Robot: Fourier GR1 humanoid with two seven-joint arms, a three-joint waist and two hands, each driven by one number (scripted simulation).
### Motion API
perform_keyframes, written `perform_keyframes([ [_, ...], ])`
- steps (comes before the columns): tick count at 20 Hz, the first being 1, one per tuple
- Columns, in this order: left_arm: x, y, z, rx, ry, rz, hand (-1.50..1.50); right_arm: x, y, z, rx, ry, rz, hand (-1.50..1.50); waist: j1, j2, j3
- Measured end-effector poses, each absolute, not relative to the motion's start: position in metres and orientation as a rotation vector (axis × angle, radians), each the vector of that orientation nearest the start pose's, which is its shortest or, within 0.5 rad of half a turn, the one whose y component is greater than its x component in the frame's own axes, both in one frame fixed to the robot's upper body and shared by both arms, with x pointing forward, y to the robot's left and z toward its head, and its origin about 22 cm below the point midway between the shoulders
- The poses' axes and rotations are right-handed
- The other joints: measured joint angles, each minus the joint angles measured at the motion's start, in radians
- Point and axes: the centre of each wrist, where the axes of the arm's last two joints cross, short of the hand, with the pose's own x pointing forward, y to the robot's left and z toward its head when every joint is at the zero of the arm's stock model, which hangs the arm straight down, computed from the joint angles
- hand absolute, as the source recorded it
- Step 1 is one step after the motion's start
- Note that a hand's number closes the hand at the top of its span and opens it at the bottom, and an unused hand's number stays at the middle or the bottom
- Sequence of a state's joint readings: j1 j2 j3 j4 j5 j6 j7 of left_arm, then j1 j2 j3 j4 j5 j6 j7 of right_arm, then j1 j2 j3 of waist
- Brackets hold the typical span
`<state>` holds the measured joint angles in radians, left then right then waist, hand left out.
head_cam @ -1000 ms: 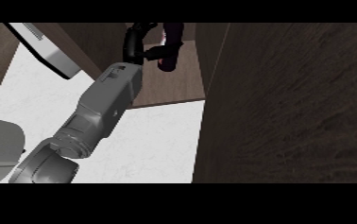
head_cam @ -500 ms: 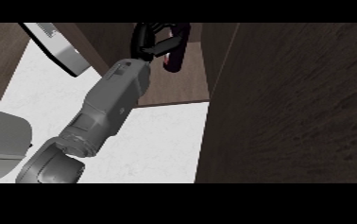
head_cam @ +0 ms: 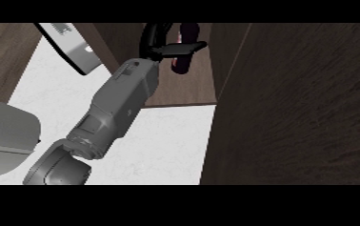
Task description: Pick up the wine, place it into the cabinet and close the cabinet
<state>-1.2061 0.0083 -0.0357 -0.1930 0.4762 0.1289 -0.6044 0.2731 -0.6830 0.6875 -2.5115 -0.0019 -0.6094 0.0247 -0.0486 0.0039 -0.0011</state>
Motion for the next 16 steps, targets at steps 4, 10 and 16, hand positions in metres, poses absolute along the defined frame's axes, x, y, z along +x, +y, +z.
perform_keyframes([
  [4,0.440,0.085,0.066,-0.273,-1.824,0.004,-1.50,0.090,-0.194,0.150,0.084,-1.951,0.238,-1.50,0.012,-0.007,0.000],
  [10,0.429,0.089,0.050,-0.373,-1.809,0.008,-1.50,0.089,-0.195,0.149,0.065,-1.937,0.222,-1.50,0.025,-0.017,0.000],
  [16,0.411,0.090,0.033,-0.454,-1.785,0.012,-1.50,0.090,-0.197,0.150,0.045,-1.934,0.226,-1.50,0.034,-0.021,0.000],
])
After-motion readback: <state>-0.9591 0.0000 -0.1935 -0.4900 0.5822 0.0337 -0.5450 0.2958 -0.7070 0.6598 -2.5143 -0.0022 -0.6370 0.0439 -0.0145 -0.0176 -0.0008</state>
